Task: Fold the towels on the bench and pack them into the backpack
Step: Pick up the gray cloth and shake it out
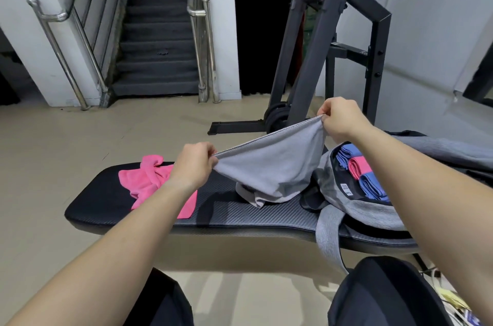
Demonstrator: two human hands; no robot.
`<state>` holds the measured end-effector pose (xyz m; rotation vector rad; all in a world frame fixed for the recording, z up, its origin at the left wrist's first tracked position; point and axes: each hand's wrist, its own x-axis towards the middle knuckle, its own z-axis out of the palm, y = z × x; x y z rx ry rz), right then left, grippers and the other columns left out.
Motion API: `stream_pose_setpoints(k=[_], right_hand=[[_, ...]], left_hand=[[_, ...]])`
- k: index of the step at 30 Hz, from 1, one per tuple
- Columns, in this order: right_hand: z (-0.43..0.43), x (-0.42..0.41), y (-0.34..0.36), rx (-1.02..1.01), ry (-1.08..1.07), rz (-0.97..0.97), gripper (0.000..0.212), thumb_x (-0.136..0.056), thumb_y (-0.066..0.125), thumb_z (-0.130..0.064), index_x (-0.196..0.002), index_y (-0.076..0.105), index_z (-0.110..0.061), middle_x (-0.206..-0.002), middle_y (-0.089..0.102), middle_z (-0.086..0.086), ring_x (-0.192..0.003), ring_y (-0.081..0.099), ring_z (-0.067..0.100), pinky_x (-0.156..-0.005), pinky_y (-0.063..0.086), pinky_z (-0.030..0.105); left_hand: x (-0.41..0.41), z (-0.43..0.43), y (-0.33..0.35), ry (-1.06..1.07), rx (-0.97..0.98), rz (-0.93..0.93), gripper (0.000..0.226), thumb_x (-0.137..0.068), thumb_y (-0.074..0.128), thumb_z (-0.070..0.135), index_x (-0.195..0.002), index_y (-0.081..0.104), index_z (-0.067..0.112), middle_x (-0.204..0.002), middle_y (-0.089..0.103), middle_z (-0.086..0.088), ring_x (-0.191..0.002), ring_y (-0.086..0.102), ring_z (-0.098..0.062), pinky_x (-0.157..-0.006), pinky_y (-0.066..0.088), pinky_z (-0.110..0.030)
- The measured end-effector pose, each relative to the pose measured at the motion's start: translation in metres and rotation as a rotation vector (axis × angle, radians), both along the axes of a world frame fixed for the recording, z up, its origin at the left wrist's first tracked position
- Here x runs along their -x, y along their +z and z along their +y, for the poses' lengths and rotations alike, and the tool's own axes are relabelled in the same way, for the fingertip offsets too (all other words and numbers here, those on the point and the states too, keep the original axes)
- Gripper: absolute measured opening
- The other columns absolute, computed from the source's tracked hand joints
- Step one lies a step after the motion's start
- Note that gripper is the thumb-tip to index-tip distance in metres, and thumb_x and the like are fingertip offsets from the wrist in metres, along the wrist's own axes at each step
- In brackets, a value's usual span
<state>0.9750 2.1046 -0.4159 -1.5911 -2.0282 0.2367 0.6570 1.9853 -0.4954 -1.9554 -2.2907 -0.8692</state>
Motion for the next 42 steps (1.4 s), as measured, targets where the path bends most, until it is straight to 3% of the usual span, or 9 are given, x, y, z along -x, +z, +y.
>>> stream_pose_setpoints(k=[6,11,15,20,27,30,33,39,42], right_hand=[[-0.010,0.005,0.043,-0.061,-0.014,0.053,0.020,-0.094,0.046,-0.004,-0.095,0.062,-0.015,-0.102,0.063,0.008,-0.089,0.057,0.026,-0.071,0.044,0.032],[-0.028,0.012,0.101,-0.326,-0.061,0.220,0.017,-0.099,0.044,-0.007,-0.110,0.056,-0.012,-0.104,0.054,0.003,-0.094,0.051,0.024,-0.073,0.042,0.035],[-0.038,0.015,0.119,0.051,-0.033,-0.090,0.021,-0.089,0.048,-0.002,-0.104,0.064,-0.004,-0.101,0.066,0.013,-0.082,0.056,0.027,-0.067,0.048,0.034],[-0.050,0.010,0.114,0.018,-0.055,-0.058,0.026,-0.084,0.044,0.003,-0.097,0.066,-0.001,-0.089,0.067,0.017,-0.073,0.058,0.029,-0.058,0.045,0.031],[-0.059,0.008,0.098,0.012,0.022,0.063,0.027,-0.089,0.041,-0.004,-0.101,0.063,0.008,-0.102,0.067,0.027,-0.086,0.062,0.041,-0.070,0.054,0.043],[-0.060,0.011,0.093,0.040,0.107,0.175,0.024,-0.097,0.039,-0.018,-0.096,0.060,-0.006,-0.093,0.065,0.012,-0.079,0.059,0.028,-0.065,0.048,0.037],[-0.055,0.015,0.081,0.113,0.160,0.296,0.018,-0.092,0.041,-0.024,-0.088,0.057,-0.016,-0.086,0.065,0.005,-0.077,0.061,0.029,-0.069,0.055,0.040],[-0.056,0.032,0.063,-0.104,0.110,0.253,0.014,-0.104,0.033,-0.018,-0.106,0.047,-0.018,-0.096,0.058,0.007,-0.084,0.055,0.026,-0.065,0.040,0.036],[-0.058,0.038,0.057,-0.001,0.156,0.083,0.012,-0.100,0.038,-0.010,-0.103,0.049,-0.015,-0.098,0.059,0.009,-0.087,0.055,0.027,-0.065,0.038,0.035]], left_hand=[[0.014,0.005,0.079,0.081,-0.158,0.153,0.014,-0.092,0.055,0.011,-0.095,0.067,0.017,-0.092,0.067,-0.015,-0.088,0.062,-0.039,-0.066,0.043,-0.035],[0.005,-0.005,0.168,0.145,-0.402,0.106,0.013,-0.099,0.051,0.020,-0.105,0.063,0.019,-0.104,0.060,-0.003,-0.097,0.056,-0.027,-0.074,0.038,-0.036],[0.004,-0.014,0.205,0.001,-0.365,-0.054,0.011,-0.096,0.053,0.018,-0.097,0.064,0.021,-0.099,0.065,0.003,-0.097,0.059,-0.020,-0.078,0.040,-0.029],[0.000,-0.029,0.195,-0.026,-0.356,-0.056,0.010,-0.094,0.055,0.021,-0.094,0.064,0.024,-0.099,0.068,0.004,-0.095,0.060,-0.019,-0.079,0.042,-0.029],[0.012,-0.032,0.170,0.043,-0.406,-0.128,0.011,-0.095,0.055,0.020,-0.095,0.065,0.026,-0.101,0.068,0.007,-0.098,0.061,-0.017,-0.087,0.047,-0.033],[0.021,-0.029,0.161,0.091,-0.351,-0.161,0.011,-0.097,0.052,0.021,-0.097,0.063,0.026,-0.100,0.065,0.007,-0.096,0.058,-0.018,-0.081,0.042,-0.030],[0.027,-0.025,0.149,0.135,-0.238,-0.152,0.014,-0.098,0.049,0.022,-0.103,0.061,0.021,-0.101,0.063,0.002,-0.092,0.054,-0.020,-0.077,0.039,-0.030],[0.026,-0.023,0.135,0.104,-0.299,-0.221,0.012,-0.099,0.043,0.017,-0.100,0.054,0.014,-0.095,0.064,-0.004,-0.085,0.060,-0.025,-0.072,0.041,-0.032],[0.023,-0.027,0.129,0.043,-0.057,-0.136,0.013,-0.095,0.047,0.013,-0.093,0.060,0.011,-0.087,0.068,-0.008,-0.083,0.066,-0.028,-0.071,0.051,-0.033]])
